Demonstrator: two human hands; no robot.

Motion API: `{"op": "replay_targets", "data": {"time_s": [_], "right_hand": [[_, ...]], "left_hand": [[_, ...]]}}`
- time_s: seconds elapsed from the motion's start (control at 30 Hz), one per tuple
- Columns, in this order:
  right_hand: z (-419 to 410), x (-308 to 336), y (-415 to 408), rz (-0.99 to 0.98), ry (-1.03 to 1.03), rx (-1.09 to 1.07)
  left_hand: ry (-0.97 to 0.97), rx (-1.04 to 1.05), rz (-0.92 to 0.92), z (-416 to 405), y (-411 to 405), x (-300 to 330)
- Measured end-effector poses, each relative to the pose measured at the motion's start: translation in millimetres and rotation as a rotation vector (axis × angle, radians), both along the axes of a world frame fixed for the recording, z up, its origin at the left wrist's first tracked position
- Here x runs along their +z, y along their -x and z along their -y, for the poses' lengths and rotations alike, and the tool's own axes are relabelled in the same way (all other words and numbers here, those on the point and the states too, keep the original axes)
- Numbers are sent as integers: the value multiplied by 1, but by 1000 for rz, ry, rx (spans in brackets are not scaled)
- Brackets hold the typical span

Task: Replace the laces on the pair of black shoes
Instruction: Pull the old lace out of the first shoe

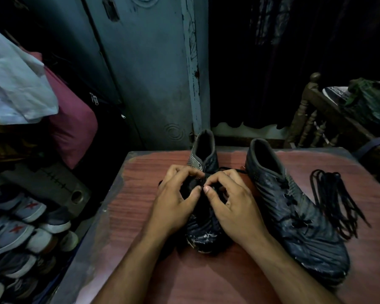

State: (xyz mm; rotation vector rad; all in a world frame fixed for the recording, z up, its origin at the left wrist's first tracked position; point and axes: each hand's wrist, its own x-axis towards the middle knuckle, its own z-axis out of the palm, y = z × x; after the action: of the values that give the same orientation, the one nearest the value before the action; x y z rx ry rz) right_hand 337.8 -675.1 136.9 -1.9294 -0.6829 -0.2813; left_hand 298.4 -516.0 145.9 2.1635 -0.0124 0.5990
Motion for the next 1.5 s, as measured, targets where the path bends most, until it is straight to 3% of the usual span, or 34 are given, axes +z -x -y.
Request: {"op": "replay_targets", "data": {"time_s": [0.3, 0.37, 0.5, 0.57, 0.9, 1.07, 1.23, 1.5], "right_hand": [[1, 2, -3, -71, -65, 29], [0, 2, -3, -48, -60, -2], [-2, -2, -4, -33, 72, -10], [-2, -2, -3, -47, 108, -11], [3, -2, -2, 42, 152, -43], [4, 1, -3, 42, 85, -42], [4, 7, -2, -17, 28, 6], [5, 16, 1, -122, -45, 98]], "left_hand": [[-10, 47, 50, 0, -2, 1], [60, 31, 25, 1, -4, 3], [376, -44, -58, -3, -5, 6], [413, -127, -89, -7, -4, 6], [349, -244, -107, -5, 0, 8], [375, -167, -50, -5, -6, -2], [156, 9, 9, -4, -6, -3], [97, 13, 34, 1, -1, 2]]}}
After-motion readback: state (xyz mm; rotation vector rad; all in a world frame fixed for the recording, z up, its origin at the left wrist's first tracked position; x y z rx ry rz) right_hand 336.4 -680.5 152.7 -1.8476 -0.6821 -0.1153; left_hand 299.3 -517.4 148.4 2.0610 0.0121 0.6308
